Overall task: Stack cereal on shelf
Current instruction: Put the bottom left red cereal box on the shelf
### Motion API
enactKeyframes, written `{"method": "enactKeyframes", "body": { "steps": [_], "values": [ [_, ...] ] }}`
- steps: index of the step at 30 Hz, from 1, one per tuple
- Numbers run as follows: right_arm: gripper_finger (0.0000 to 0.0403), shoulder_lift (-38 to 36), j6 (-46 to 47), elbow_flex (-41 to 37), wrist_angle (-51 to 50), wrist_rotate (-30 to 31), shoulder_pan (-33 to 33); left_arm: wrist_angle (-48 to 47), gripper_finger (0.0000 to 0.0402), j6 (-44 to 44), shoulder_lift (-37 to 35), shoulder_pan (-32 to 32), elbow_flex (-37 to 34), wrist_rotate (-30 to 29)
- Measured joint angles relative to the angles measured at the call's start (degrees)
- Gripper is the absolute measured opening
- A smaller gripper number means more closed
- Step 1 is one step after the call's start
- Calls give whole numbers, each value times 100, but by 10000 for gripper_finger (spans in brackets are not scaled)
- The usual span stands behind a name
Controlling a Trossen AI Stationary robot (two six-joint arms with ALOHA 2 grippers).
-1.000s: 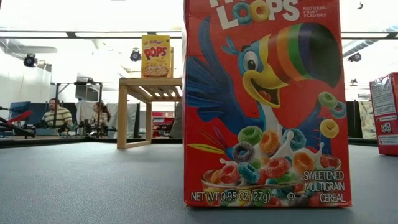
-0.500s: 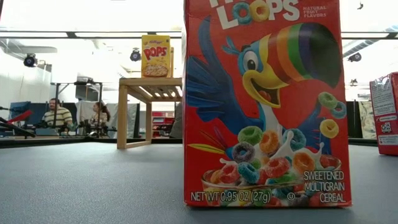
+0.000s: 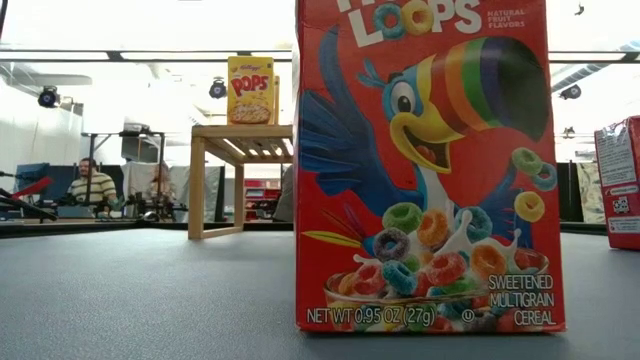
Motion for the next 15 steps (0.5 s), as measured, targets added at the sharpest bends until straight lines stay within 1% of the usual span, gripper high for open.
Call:
{"method": "enactKeyframes", "body": {
  "steps": [11, 15],
  "values": [
    [247, 0, 1, 0, 7, 0, 0, 4, 202, 0, 0, 0, 4, 4],
    [247, 0, 2, 0, 24, 0, 0, 5, 193, 0, 0, 0, 7, 7]
  ]
}}
